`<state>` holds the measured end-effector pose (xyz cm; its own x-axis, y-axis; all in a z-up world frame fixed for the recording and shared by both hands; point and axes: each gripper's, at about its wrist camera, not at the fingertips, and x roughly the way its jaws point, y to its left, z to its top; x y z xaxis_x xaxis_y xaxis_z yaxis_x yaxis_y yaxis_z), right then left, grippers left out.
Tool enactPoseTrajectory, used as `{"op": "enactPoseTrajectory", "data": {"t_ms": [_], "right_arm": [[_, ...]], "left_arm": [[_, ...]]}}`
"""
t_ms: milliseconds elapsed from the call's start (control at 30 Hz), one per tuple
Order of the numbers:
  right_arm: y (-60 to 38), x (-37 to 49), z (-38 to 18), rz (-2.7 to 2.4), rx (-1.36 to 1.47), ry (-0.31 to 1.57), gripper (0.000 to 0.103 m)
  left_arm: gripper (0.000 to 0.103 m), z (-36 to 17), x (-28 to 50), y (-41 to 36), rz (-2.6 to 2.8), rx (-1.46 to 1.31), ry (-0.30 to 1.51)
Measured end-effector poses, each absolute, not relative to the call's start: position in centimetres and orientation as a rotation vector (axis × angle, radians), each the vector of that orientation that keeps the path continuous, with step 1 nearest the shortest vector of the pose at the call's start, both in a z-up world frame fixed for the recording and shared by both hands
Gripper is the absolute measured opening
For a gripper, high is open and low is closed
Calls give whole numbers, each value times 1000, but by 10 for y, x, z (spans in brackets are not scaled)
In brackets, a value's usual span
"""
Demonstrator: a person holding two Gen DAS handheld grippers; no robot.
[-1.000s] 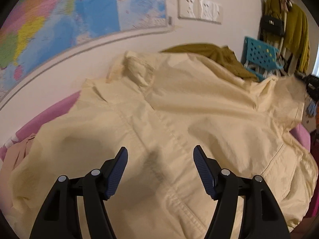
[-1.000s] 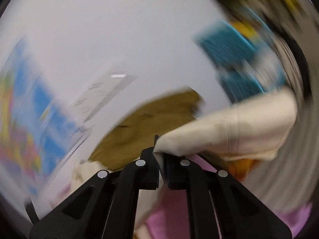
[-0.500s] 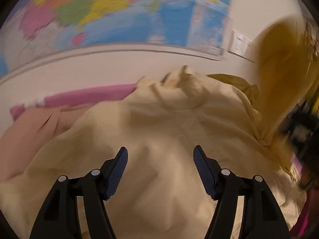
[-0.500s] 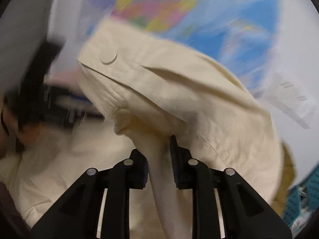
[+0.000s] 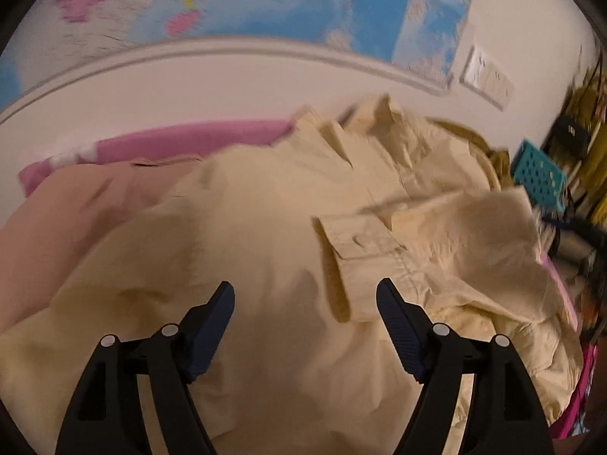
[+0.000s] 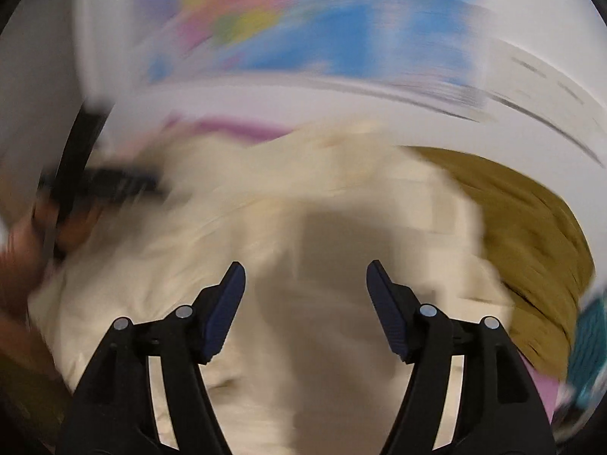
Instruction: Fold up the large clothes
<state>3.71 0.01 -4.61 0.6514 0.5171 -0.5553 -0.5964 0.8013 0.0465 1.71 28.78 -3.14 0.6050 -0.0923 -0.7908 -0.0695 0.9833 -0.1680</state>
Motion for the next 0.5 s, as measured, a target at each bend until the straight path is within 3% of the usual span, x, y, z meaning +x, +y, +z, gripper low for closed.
{"op": "enactPoseTrajectory", "data": {"t_ms": [233,300,367,400,433,467,500], "right_arm": [[-118,110,-83,335,155,747,63],[-122,123,-103,375,210,824,62],[-118,129,-114,414,217,848,58],[-114,130,-116,432,204,849,48],[-112,131,-117,443,201,846,25],[-110,131,-115,446,195,844,9],[-110,130,-108,440,175,817,3]], "left_arm": [[77,-58,64,251,-57,-79,1036],[64,-65,68,248,-33,-61,1050],[20,-69,69,247,-27,-45,1059],[15,-71,69,249,-3,-48,1063],[4,-71,68,251,12,-50,1057],[1,-71,66,253,21,-49,1054],[1,-70,63,255,22,-57,1053]]}}
